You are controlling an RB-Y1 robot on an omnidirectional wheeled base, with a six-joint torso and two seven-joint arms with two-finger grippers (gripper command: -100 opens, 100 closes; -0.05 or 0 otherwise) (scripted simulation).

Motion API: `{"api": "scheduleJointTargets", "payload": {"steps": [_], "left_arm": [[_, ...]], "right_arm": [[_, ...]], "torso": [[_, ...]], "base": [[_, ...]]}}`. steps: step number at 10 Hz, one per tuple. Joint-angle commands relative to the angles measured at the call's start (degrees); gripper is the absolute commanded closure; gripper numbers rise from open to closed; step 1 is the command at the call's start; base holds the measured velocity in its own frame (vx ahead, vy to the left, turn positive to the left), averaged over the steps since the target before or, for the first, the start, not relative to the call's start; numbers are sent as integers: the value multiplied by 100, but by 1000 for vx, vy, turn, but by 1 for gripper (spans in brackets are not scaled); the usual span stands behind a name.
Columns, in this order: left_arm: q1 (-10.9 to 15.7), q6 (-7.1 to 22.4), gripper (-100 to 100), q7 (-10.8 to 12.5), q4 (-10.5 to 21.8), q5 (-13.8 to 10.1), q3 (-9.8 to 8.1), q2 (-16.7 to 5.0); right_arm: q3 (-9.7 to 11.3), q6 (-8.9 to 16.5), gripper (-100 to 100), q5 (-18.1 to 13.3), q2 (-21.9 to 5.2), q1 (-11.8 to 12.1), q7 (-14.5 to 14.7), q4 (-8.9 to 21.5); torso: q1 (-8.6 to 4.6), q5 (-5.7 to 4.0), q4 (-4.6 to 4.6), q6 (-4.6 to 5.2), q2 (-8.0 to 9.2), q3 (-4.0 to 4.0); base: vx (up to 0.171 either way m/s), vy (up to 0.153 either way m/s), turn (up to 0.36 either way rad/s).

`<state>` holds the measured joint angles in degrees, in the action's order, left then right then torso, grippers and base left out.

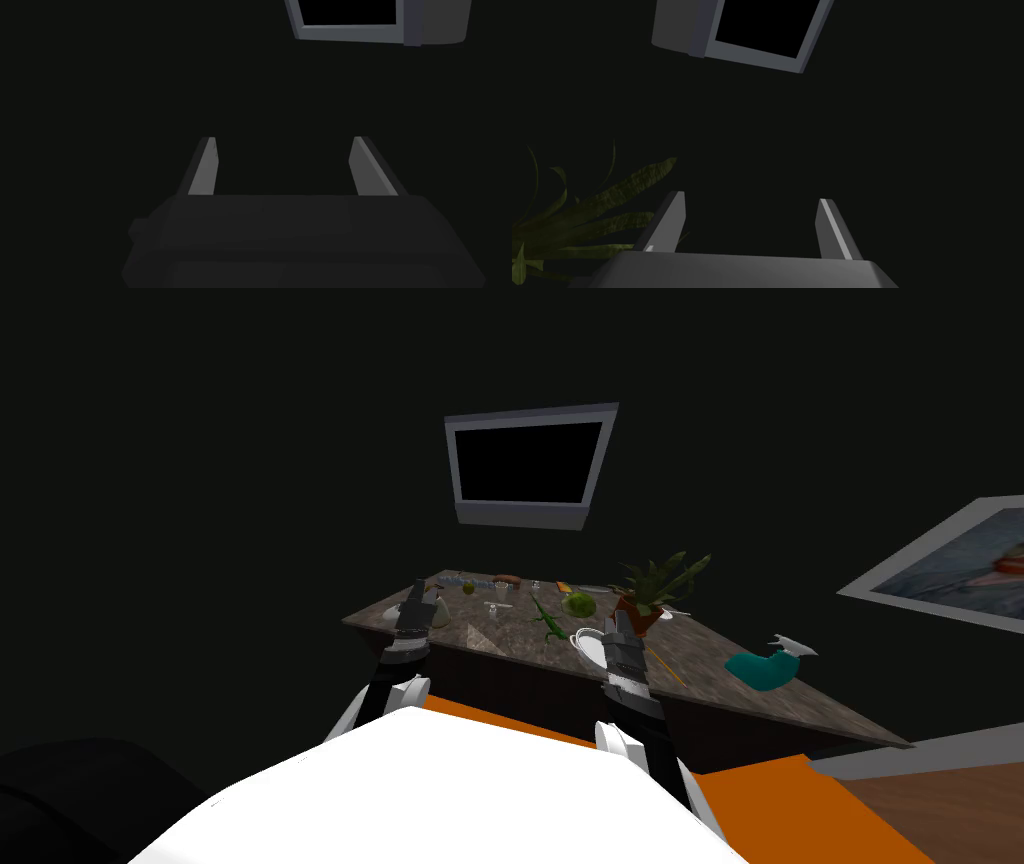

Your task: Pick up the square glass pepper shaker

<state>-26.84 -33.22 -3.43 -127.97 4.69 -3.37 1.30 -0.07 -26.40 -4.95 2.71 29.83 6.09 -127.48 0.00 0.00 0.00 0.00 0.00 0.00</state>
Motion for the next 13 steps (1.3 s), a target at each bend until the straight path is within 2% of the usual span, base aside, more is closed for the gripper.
{"api": "scheduleJointTargets", "payload": {"steps": [1,4,7,13], "left_arm": [[19,24,-100,-13,46,16,-2,-223],[96,122,-100,-66,221,79,-8,-655],[221,283,-100,-154,501,185,-18,-972],[570,735,-100,-405,1264,485,-47,-1340]], "right_arm": [[0,0,0,0,0,0,0,0],[0,0,0,0,0,0,0,0],[0,0,0,0,0,0,0,0],[0,0,0,0,0,0,0,0]], "torso": [[0,0,0,0,0,0],[-3,0,0,0,0,0],[-7,-1,-1,1,-3,-2],[-15,-3,-1,1,-4,-2]], "base": [[1,-4,-16],[0,-13,-29],[4,-24,-48],[4,-36,-67]]}}
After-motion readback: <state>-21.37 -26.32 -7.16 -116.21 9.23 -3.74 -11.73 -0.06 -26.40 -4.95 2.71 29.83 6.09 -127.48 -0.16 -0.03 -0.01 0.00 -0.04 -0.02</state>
